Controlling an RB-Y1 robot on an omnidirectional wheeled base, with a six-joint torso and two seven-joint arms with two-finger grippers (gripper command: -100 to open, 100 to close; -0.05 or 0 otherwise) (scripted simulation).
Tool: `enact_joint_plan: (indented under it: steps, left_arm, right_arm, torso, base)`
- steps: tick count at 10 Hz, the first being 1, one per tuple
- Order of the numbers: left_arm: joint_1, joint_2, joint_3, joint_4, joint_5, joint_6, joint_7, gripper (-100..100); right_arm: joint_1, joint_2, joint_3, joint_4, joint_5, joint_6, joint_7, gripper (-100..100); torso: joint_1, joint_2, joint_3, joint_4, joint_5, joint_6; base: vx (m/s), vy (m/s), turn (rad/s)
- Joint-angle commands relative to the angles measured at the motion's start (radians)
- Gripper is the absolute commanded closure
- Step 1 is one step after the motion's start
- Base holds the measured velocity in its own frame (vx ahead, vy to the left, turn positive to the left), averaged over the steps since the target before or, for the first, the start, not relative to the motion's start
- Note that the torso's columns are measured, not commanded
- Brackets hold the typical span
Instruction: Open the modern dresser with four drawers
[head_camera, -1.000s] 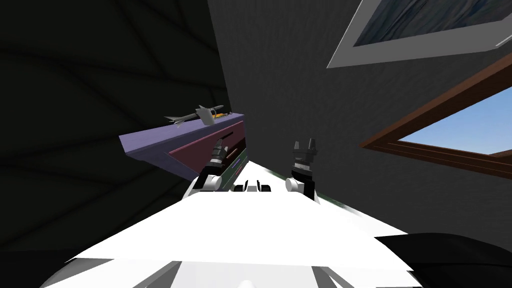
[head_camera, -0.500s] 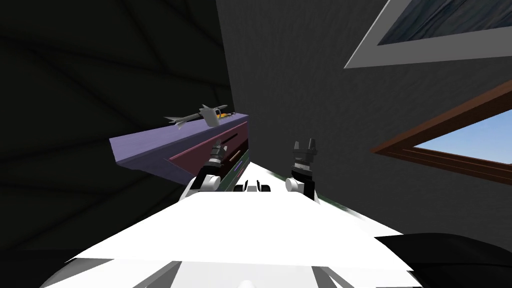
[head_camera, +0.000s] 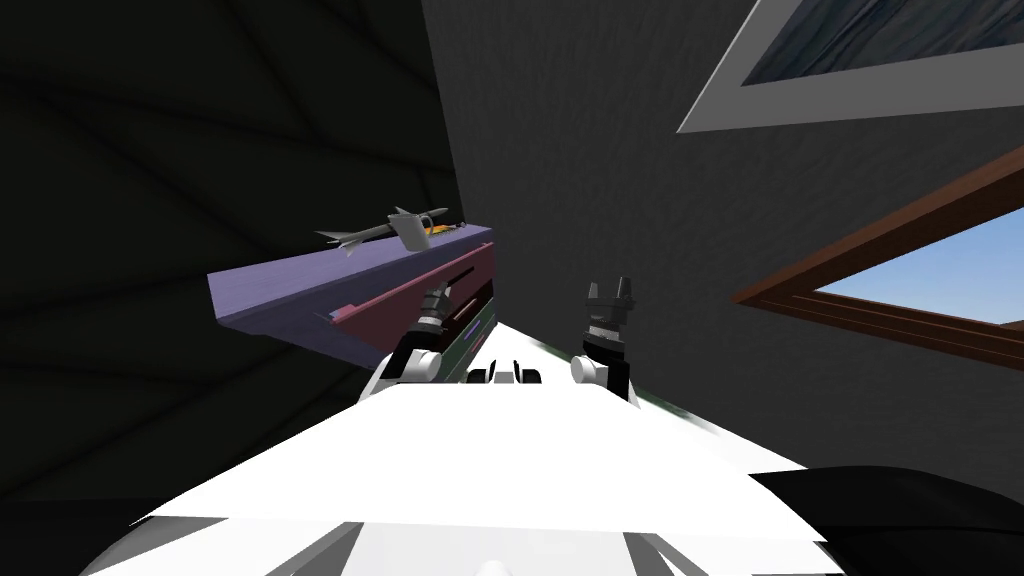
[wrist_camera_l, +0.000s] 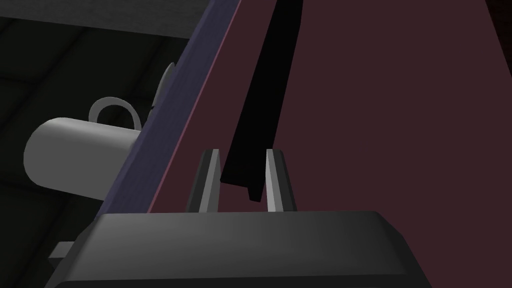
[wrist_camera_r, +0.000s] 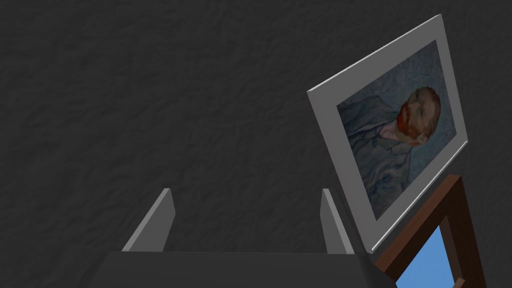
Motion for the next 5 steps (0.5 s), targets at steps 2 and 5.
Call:
enact_joint_plan:
  steps: [2, 5]
  left_arm:
    - [0.011, -0.004, -0.005, -0.016, -0.001, 0.014, -0.001, 100]
    - [0.023, -0.010, -0.015, -0.027, -0.006, 0.019, -0.005, 100]
  right_arm:
    - [0.000, 0.000, 0.000, 0.000, 0.000, 0.000, 0.000, 0]
    - [0.000, 0.000, 0.000, 0.000, 0.000, 0.000, 0.000, 0]
  torso:
    - [0.002, 0.000, 0.000, 0.001, 0.000, 0.001]
    - [0.002, -0.001, -0.001, 0.000, 0.000, 0.001]
  base:
    - [-0.062, -0.132, 0.005]
    - [-0.062, -0.144, 0.007]
